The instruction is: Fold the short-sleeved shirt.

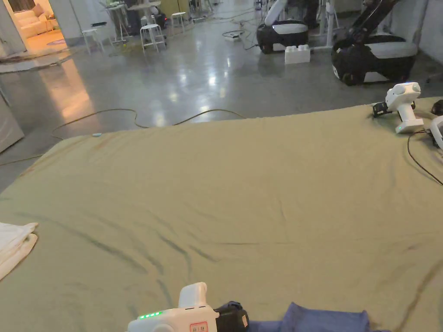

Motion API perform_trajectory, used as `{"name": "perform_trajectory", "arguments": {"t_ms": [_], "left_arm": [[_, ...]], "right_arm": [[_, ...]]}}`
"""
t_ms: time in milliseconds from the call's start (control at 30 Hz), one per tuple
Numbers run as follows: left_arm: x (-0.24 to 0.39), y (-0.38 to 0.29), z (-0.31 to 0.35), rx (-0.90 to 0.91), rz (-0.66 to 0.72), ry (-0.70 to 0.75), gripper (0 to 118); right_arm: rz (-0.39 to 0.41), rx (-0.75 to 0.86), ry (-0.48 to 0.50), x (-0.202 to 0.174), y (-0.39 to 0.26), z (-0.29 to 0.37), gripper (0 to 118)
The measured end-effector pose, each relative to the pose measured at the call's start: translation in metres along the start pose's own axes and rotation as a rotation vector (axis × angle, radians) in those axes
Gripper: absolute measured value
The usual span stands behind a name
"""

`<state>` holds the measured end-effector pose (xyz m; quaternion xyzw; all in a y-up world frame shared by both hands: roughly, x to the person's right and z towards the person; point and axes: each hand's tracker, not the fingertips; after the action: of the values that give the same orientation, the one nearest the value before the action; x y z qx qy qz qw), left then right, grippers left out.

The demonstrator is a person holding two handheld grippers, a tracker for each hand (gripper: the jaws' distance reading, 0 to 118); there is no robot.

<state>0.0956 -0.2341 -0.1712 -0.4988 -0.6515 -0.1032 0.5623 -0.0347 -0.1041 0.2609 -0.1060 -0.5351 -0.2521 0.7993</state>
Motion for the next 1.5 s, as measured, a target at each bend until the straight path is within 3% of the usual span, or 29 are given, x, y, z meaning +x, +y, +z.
{"name": "perform_trajectory", "arguments": {"t_ms": [33, 67, 233, 267, 400, 533, 600, 667, 800, 833, 867, 900, 933, 967, 1133, 1267, 1300, 1367, 1433, 1500], "left_arm": [[0.000, 0.001, 0.004, 0.027, 0.013, -0.042, 80], [0.000, 0.004, 0.010, 0.028, 0.032, -0.066, 96], [-0.017, 0.013, 0.037, 0.101, 0.111, -0.064, 97], [-0.023, 0.011, 0.036, 0.085, 0.119, -0.056, 93], [-0.029, -0.013, 0.021, 0.059, 0.119, -0.053, 29], [-0.025, -0.035, -0.017, -0.073, 0.115, -0.055, 27], [-0.019, -0.045, -0.040, -0.128, 0.055, 0.017, 21], [-0.013, -0.040, -0.035, -0.083, 0.000, 0.047, 22], [-0.017, -0.029, 0.000, -0.064, 0.010, -0.041, 22], [-0.020, -0.028, 0.017, -0.011, 0.000, -0.052, 26], [-0.027, -0.025, 0.039, 0.039, 0.002, -0.071, 38], [-0.037, -0.021, 0.059, 0.077, 0.027, -0.091, 67], [-0.047, -0.018, 0.075, 0.106, 0.062, -0.109, 86], [-0.062, -0.015, 0.092, 0.143, 0.113, -0.128, 98], [-0.144, -0.014, 0.124, 0.219, 0.361, 0.017, 101], [-0.177, -0.025, 0.098, 0.152, 0.508, -0.128, 99], [-0.181, -0.029, 0.088, 0.140, 0.536, -0.171, 94], [-0.182, -0.036, 0.066, 0.105, 0.588, -0.206, 67], [-0.174, -0.041, 0.053, 0.117, 0.604, -0.168, 14], [-0.175, -0.045, 0.045, 0.129, 0.648, -0.148, 12]], "right_arm": [[-0.029, -0.004, -0.007, 0.006, -0.002, 0.001, 0], [-0.060, -0.009, -0.016, 0.012, -0.004, 0.001, 0], [-0.120, -0.006, -0.038, 0.030, -0.007, -0.001, 0], [-0.124, -0.004, -0.038, 0.031, -0.006, -0.003, 0], [-0.130, 0.011, -0.023, 0.029, -0.001, -0.007, 0], [-0.119, 0.012, -0.015, 0.027, 0.001, -0.008, 0], [-0.110, 0.002, -0.008, 0.027, 0.002, -0.009, 0], [-0.087, -0.013, -0.010, 0.025, 0.001, -0.010, 0], [-0.049, -0.033, 0.004, 0.022, 0.001, -0.013, 0], [-0.044, -0.036, 0.008, 0.022, 0.001, -0.014, 0], [-0.037, -0.038, 0.013, 0.022, 0.002, -0.016, 0], [-0.034, -0.040, 0.021, 0.022, 0.001, -0.018, 0], [-0.035, -0.044, 0.030, 0.023, 0.002, -0.020, 0], [-0.040, -0.050, 0.040, 0.023, 0.002, -0.024, 0], [-0.053, -0.075, 0.089, 0.023, 0.002, -0.037, 0], [-0.031, -0.088, 0.109, 0.020, 0.004, -0.038, 0], [-0.020, -0.089, 0.111, 0.021, 0.005, -0.038, 0], [-0.003, -0.089, 0.106, 0.022, 0.007, -0.035, 0], [0.014, -0.091, 0.090, 0.025, 0.007, -0.032, 0], [0.021, -0.094, 0.074, 0.030, 0.008, -0.029, 0]]}}
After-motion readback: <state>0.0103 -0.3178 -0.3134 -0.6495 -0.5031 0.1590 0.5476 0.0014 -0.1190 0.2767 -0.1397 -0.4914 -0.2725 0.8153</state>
